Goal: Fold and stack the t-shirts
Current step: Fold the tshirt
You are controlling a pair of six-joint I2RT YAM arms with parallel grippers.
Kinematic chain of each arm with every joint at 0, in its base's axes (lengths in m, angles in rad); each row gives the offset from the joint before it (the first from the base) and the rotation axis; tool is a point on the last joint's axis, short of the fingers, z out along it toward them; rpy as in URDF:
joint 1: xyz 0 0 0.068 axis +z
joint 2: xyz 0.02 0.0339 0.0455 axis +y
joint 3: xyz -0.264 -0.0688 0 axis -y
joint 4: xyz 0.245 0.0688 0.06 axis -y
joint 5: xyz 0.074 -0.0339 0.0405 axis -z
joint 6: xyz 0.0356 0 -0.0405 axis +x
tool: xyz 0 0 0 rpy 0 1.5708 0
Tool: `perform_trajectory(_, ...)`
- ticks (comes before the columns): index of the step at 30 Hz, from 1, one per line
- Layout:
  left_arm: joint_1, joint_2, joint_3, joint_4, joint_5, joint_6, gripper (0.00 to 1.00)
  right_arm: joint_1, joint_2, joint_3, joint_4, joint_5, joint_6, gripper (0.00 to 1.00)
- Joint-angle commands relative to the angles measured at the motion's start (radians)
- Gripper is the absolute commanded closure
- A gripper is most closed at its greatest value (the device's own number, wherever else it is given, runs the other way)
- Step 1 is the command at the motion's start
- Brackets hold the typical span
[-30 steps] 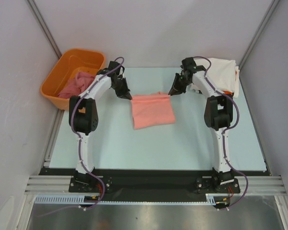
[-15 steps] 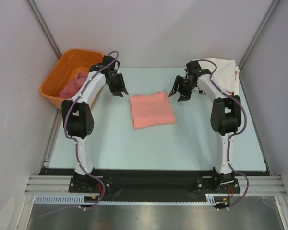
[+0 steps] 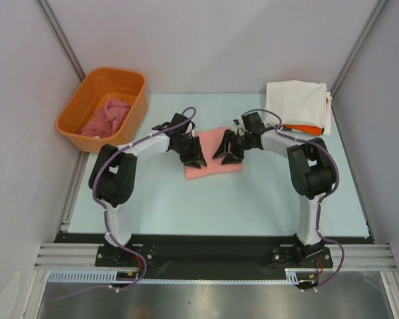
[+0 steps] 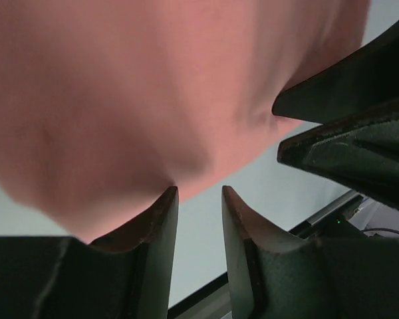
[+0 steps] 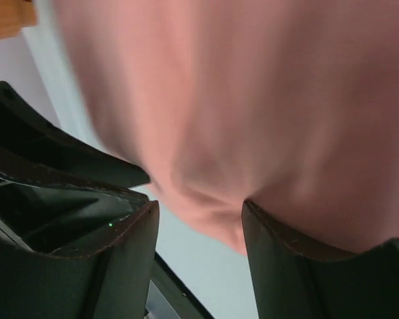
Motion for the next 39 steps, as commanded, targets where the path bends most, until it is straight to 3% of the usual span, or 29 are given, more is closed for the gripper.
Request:
perform_trajectory(1, 0.011, 0.070, -0.025, 0.126, 0.057, -0.008, 0.63, -0.051, 0.058, -0.086, 0.074, -0.043, -0.023, 0.42)
perform_trajectory(5, 0.011, 0.102, -0.073, 0.102, 0.022, 0.052, 0.64, -0.076, 0.041, -0.219, 0.120, -0.005, -0.053, 0.42)
perform_trajectory(8, 0.012, 0.096, -0.085, 0.039, -0.081, 0.103, 0.65, -0.065, 0.014, -0.341, 0.195, -0.010, -0.031, 0.43)
perform_trajectory(14, 0.014, 0.030, -0.135, -0.085, -0.291, 0.195, 0.66, 0.059, -0.086, -0.568, 0.399, 0.026, 0.098, 0.43)
perform_trajectory(18, 0.014, -0.036, -0.178, -0.141, -0.391, 0.198, 0.66, 0.158, -0.158, -0.630, 0.412, 0.076, 0.160, 0.42)
perform_trajectory(23, 0.014, -0.166, -0.134, -0.256, -0.475, 0.202, 0.66, 0.182, -0.267, -0.429, 0.036, 0.283, 0.048, 0.37)
perform_trajectory(25, 0.014, -0.215, -0.075, -0.289, -0.446, 0.212, 0.64, 0.177, -0.310, -0.290, -0.106, 0.351, 0.005, 0.34)
perform_trajectory(28, 0.014, -0.227, 0.001, -0.293, -0.353, 0.235, 0.61, 0.156, -0.312, -0.142, -0.168, 0.331, -0.024, 0.32)
perform_trajectory(32, 0.020, -0.107, 0.200, -0.280, -0.233, 0.261, 0.61, 0.068, -0.203, 0.020, -0.178, 0.212, -0.047, 0.32)
perform_trajectory(36, 0.063, 0.065, 0.376, -0.250, 0.001, 0.229, 0.62, -0.007, -0.077, 0.140, -0.191, 0.139, -0.044, 0.37)
perform_trajectory(39, 0.084, 0.214, 0.528, -0.239, 0.049, 0.201, 0.62, -0.057, 0.015, 0.206, -0.190, 0.119, -0.052, 0.37)
